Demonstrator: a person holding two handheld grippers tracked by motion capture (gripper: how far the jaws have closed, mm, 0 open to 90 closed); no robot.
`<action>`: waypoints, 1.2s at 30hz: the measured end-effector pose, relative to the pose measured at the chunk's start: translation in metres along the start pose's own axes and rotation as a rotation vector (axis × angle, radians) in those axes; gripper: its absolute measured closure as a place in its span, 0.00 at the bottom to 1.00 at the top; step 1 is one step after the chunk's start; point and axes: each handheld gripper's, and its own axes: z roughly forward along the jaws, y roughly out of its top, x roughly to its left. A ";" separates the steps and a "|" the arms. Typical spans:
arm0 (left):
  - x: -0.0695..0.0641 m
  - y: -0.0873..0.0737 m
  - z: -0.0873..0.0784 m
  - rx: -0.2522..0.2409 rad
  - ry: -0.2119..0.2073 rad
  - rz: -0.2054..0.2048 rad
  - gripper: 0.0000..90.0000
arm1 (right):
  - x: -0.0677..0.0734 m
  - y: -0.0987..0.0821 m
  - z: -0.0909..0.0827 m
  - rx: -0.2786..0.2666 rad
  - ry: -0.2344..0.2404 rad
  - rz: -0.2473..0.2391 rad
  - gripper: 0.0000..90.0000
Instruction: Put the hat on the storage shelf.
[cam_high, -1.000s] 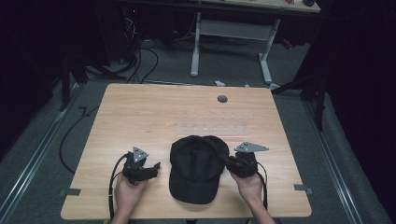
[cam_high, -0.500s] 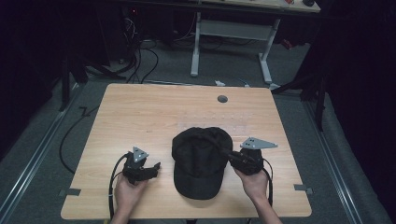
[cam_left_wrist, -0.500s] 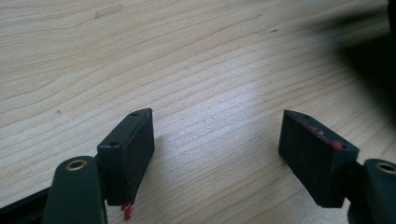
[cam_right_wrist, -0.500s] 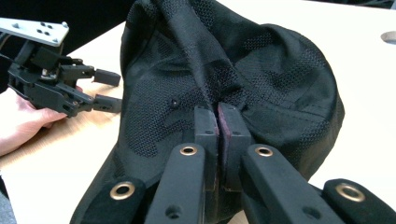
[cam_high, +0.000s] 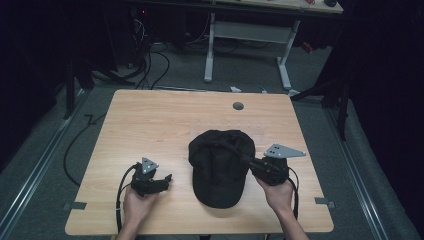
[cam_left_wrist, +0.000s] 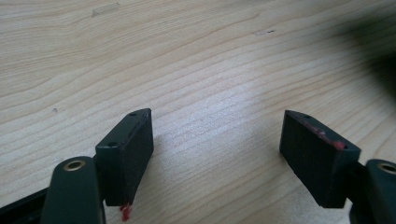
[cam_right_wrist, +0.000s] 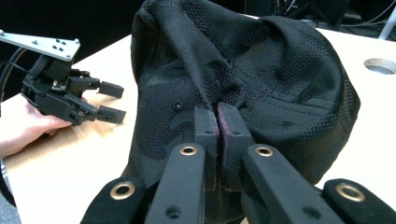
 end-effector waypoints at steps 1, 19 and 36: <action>0.000 0.000 0.000 0.004 -0.004 -0.005 0.29 | 0.000 0.001 -0.002 -0.003 0.000 -0.002 0.98; -0.027 0.016 -0.016 0.074 -0.196 -0.082 0.24 | -0.006 0.009 -0.019 -0.049 0.020 -0.014 0.98; -0.065 0.028 -0.024 0.174 -0.413 -0.103 0.20 | -0.003 0.009 -0.019 -0.070 0.064 -0.049 0.98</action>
